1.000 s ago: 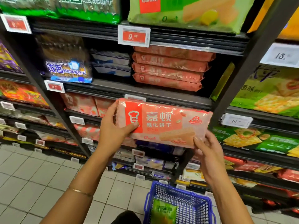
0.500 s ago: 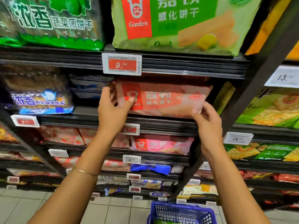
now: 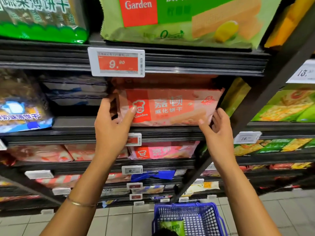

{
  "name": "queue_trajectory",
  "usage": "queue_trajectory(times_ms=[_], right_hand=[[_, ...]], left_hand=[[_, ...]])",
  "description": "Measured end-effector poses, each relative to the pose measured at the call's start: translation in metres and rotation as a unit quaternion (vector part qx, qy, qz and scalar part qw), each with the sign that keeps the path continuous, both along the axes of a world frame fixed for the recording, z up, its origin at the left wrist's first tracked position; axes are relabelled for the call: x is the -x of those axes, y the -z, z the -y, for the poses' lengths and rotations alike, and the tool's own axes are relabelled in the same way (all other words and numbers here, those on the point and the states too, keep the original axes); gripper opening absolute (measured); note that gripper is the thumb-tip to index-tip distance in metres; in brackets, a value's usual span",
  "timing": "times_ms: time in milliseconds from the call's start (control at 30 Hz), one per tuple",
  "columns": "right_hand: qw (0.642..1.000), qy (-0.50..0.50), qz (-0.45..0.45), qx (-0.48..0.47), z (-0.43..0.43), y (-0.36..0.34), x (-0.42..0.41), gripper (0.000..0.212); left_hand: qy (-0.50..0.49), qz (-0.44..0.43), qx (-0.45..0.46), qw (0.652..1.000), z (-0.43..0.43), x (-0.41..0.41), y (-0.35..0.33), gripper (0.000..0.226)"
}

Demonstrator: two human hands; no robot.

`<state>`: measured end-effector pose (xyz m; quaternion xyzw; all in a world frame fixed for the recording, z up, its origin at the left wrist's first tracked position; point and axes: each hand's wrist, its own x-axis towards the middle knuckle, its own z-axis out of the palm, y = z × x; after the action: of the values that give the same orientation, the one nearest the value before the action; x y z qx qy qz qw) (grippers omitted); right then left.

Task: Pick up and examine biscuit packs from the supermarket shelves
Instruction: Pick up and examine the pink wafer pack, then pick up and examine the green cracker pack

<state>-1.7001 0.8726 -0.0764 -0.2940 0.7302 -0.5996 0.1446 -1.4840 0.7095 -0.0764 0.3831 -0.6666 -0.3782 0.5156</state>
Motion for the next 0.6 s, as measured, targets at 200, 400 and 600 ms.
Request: queue_trajectory(times_ms=[200, 400, 600], right_hand=[[0.998, 0.037, 0.019, 0.051, -0.02, 0.012, -0.024, 0.057], [0.982, 0.067, 0.137, 0.115, -0.051, 0.028, -0.017, 0.025], [0.954, 0.169, 0.203, 0.143, -0.069, 0.035, 0.017, 0.028]], left_hand=[[-0.014, -0.009, -0.015, 1.0, 0.002, 0.005, 0.006, 0.047], [-0.078, -0.068, -0.013, 0.995, -0.013, 0.003, 0.015, 0.06], [-0.073, -0.095, 0.069, 0.99, -0.075, 0.024, 0.021, 0.029]])
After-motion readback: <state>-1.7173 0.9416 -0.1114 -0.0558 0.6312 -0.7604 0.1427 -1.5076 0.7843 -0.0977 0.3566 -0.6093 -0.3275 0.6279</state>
